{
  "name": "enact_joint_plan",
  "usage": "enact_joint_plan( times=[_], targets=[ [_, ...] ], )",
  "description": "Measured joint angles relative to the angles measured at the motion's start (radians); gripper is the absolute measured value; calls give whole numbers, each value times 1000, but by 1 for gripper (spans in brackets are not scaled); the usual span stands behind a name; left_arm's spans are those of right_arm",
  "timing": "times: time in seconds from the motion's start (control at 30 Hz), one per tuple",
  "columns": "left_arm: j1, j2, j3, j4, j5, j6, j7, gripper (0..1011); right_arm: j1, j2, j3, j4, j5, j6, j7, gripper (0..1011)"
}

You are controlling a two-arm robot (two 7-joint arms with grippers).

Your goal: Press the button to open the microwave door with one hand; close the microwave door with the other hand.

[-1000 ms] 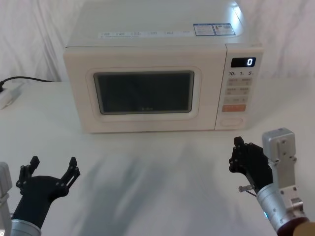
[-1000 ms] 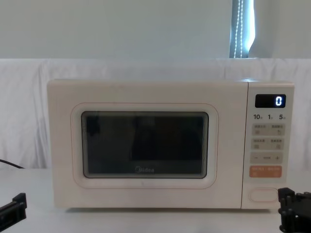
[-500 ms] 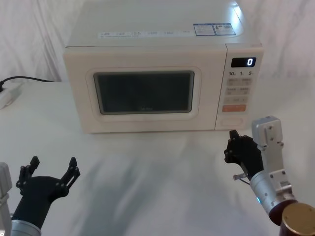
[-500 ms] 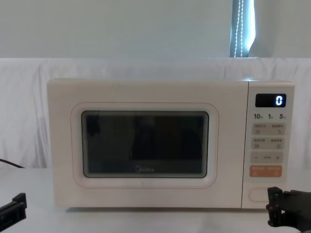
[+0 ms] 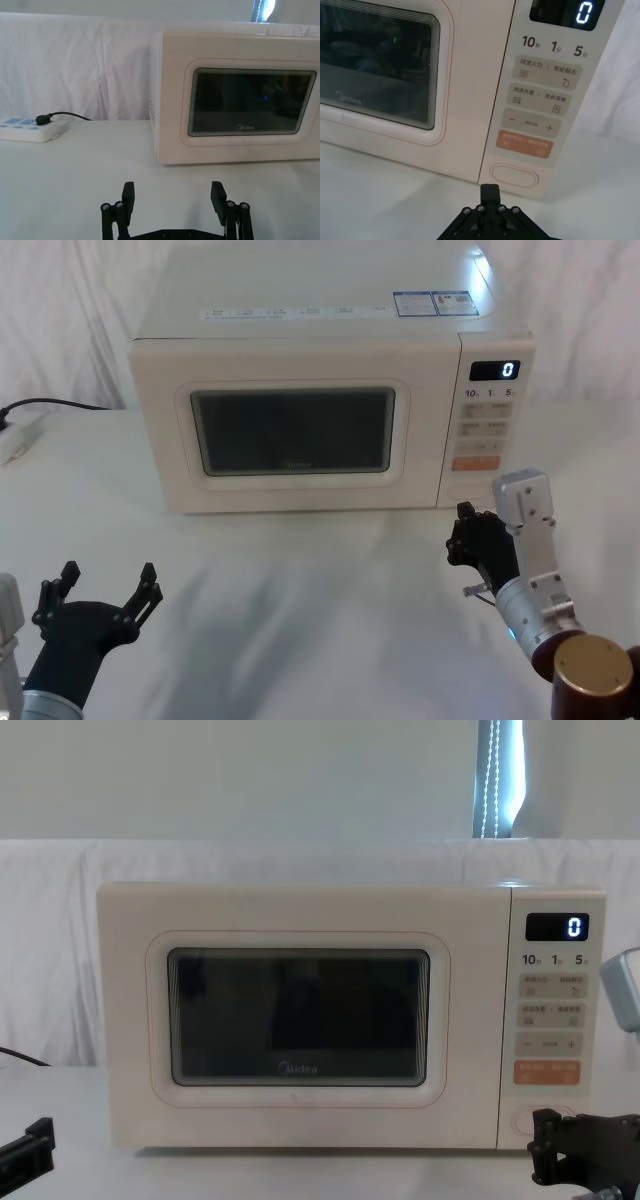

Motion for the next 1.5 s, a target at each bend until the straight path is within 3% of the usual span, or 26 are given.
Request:
enact_joint_plan(
  times=[0.8, 1.5],
  targets=[
    [0, 0, 0, 0, 0, 0, 0, 1001, 117, -37, 26, 185, -5, -32, -18, 0],
    [0, 0, 0, 0, 0, 0, 0, 1001, 189, -41, 35, 276, -43, -38, -52, 0]
  ],
)
